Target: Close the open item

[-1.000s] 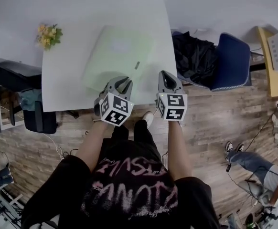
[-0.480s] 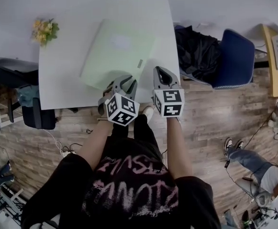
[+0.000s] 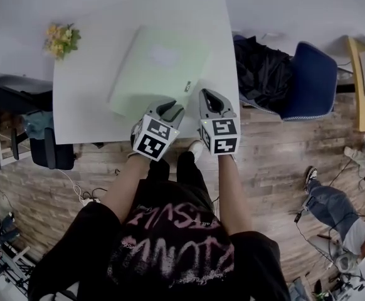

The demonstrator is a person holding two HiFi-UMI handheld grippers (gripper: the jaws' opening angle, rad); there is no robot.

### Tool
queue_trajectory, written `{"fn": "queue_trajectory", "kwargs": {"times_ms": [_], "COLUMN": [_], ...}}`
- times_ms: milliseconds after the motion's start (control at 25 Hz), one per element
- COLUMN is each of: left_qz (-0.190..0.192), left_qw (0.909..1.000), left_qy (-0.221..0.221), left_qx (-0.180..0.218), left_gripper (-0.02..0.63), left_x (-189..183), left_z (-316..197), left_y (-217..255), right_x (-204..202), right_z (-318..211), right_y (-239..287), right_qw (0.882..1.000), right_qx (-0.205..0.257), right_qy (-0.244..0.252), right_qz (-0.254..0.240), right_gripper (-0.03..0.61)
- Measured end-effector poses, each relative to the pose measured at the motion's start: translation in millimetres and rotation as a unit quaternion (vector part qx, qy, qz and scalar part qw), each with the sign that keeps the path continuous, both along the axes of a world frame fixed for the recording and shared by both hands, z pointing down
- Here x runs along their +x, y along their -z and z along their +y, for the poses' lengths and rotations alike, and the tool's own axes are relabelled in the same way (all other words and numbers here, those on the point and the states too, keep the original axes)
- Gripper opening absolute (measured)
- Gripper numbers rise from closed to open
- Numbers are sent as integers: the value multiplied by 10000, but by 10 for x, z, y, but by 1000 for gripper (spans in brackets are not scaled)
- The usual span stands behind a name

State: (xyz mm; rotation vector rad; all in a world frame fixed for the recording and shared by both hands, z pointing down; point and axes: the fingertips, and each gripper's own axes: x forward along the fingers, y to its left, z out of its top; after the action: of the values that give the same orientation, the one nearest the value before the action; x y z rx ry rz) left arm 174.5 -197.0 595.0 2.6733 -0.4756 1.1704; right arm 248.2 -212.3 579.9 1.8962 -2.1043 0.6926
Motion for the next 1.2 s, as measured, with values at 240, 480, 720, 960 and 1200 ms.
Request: {"fn": "queue_trajectory", "kwargs": {"times_ms": [240,480,720,960,1200], "left_qz": [-89,-193,-409,-380,-547], "left_qw": [9999,9990,9967,9964,9940], "left_qy": [-115,-288,-466,-632,-898], "left_qx": [-5,298,527,418,313], "left_gripper": [86,74,72,41,21], "left_x": [71,204,316,363,373], "left_z": [-167,-428,-589,-541,-495], "left_y": [2,9,9,-11,-42], "right_x": [49,125,220,280,260], "right_z": [30,72,116,107,48], "right_y": [-26,-39,-95,-128,-128], "right_qw": [9999,9998,9995,9993,9994], "right_qx": [-27,-45,-108,-126,-130], "right_qy": [-104,-207,-299,-326,-289], "right_qz": [-26,-42,-65,-93,-135], "right_gripper": [9,9,9,9,9]}}
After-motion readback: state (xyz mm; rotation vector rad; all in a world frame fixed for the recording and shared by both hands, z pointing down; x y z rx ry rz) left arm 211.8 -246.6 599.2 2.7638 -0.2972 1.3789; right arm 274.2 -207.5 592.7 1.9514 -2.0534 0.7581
